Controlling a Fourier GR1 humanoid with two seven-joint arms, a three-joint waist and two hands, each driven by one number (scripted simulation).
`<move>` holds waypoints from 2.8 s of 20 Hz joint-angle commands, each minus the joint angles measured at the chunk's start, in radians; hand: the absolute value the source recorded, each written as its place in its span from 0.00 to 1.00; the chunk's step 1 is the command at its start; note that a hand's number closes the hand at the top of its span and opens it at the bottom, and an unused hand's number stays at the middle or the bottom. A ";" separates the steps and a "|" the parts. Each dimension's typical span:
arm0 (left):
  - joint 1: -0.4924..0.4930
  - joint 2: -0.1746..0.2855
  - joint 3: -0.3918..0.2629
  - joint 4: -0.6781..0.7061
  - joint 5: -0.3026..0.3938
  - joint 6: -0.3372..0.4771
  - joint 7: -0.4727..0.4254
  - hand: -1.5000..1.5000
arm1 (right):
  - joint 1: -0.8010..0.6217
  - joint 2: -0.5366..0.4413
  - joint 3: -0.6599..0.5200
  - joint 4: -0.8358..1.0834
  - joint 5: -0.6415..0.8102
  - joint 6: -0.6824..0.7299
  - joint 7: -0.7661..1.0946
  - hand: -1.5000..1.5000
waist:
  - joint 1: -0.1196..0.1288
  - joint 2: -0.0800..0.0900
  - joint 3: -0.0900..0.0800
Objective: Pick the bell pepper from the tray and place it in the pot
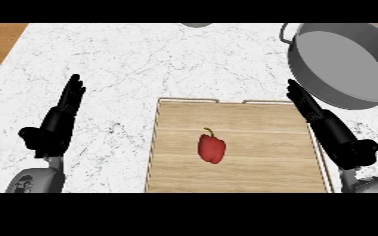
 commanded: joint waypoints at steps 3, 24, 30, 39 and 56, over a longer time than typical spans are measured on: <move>0.021 0.000 -0.077 0.017 -0.017 -0.072 0.090 0.50 | -0.005 0.105 0.126 -0.100 0.260 -0.294 0.233 1.00 | -0.010 -0.004 -0.011; 0.065 -0.059 -0.172 0.038 0.010 -0.139 0.245 0.50 | -0.002 0.508 0.333 -0.109 1.414 -0.601 0.721 0.00 | -0.043 -0.020 -0.019; 0.039 -0.056 -0.180 0.031 0.008 -0.156 0.259 0.50 | -0.129 0.514 0.436 -0.193 1.528 -0.468 1.195 0.00 | -0.003 -0.008 -0.012; -0.015 -0.051 -0.158 0.030 0.013 -0.156 0.290 0.50 | -0.178 0.515 0.513 -0.105 1.348 -0.276 1.462 0.00 | 0.010 0.000 -0.009; 0.040 -0.076 -0.161 -0.014 -0.020 -0.157 0.286 0.50 | -0.001 0.515 0.498 -0.209 1.381 -0.393 1.250 0.00 | -0.002 0.000 -0.007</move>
